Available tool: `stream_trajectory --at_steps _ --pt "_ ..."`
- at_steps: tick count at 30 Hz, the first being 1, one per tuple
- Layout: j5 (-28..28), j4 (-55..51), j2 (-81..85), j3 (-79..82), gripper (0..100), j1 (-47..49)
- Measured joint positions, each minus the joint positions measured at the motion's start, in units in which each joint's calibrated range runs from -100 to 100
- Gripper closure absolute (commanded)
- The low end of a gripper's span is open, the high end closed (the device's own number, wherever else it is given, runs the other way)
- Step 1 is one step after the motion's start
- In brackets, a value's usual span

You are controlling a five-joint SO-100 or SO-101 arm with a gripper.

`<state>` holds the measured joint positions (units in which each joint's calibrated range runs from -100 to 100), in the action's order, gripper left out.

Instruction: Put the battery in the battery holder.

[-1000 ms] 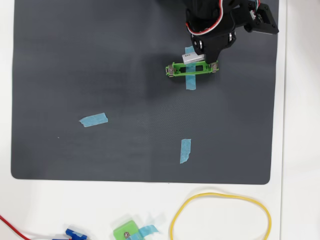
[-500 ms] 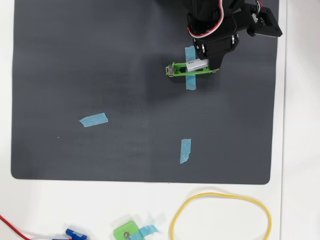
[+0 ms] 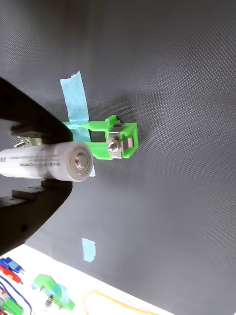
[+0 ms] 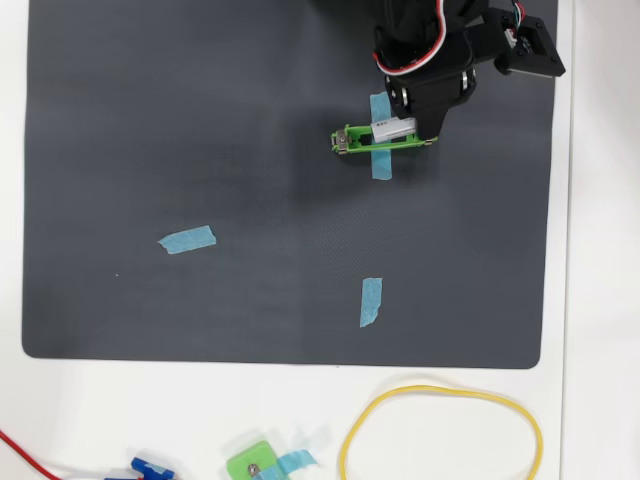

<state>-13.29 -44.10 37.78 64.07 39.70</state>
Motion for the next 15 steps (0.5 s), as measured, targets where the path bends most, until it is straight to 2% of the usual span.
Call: stream_trajectory --at_steps 15 --pt "0.0 0.09 -3.99 0.0 100 -2.02"
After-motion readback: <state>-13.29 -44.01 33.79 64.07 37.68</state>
